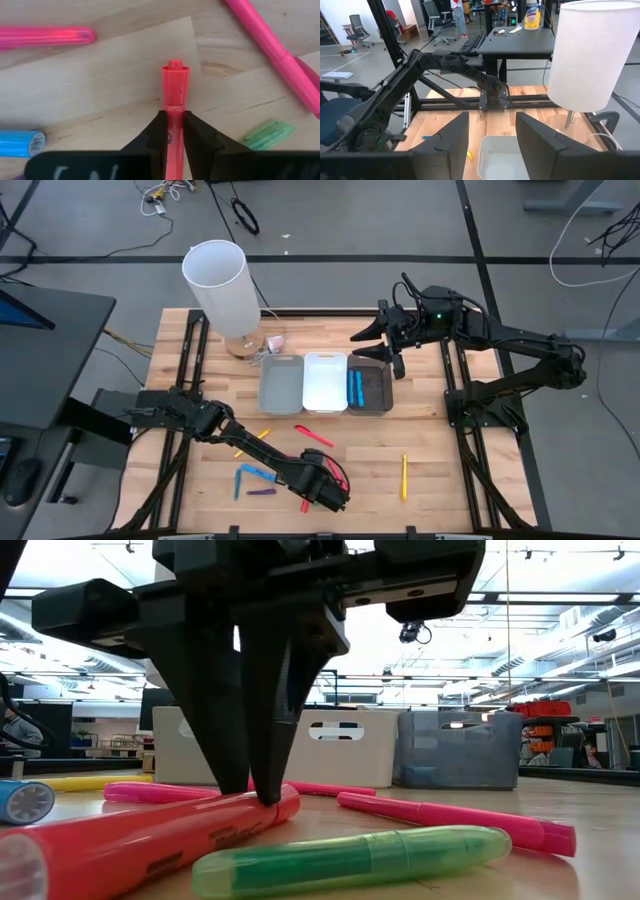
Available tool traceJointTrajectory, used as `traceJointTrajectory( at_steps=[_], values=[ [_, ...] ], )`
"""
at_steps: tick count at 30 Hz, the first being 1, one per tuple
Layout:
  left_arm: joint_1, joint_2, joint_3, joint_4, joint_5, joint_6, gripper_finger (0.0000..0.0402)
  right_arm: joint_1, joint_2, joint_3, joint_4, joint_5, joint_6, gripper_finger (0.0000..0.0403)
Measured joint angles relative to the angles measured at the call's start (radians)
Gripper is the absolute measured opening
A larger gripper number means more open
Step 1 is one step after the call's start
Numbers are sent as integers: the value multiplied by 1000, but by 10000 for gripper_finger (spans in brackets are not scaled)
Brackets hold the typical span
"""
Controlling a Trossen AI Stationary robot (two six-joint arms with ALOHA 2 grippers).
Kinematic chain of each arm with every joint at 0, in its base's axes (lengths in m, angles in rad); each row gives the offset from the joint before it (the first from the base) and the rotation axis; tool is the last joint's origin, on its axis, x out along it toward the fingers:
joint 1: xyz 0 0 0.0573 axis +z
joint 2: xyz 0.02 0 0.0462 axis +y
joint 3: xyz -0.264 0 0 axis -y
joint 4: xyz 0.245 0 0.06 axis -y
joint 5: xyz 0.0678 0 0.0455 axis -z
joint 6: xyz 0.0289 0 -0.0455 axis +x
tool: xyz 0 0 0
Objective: Pick & Place Markers
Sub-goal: Put the orange marker pen into the black bin
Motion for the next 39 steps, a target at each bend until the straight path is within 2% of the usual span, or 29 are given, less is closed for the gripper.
traceJointTrajectory(
  at_steps=[9,15,24,28,31,34,39],
  values=[
    [1,0,1,2,29,24,43,0,0,0,-3,0,0,165],
    [1,0,1,4,34,27,72,0,0,0,-3,0,-8,165],
    [2,12,-2,-5,2,52,140,0,-1,0,-3,0,-9,165],
    [6,26,-1,0,17,52,150,0,-1,0,-3,0,-13,165],
    [6,46,4,15,54,53,145,0,-1,0,-4,0,-16,165],
    [10,59,3,28,96,49,120,0,-1,0,-8,0,-16,165],
    [11,40,2,25,75,48,68,-2,-1,0,-11,0,-17,165]
  ],
)
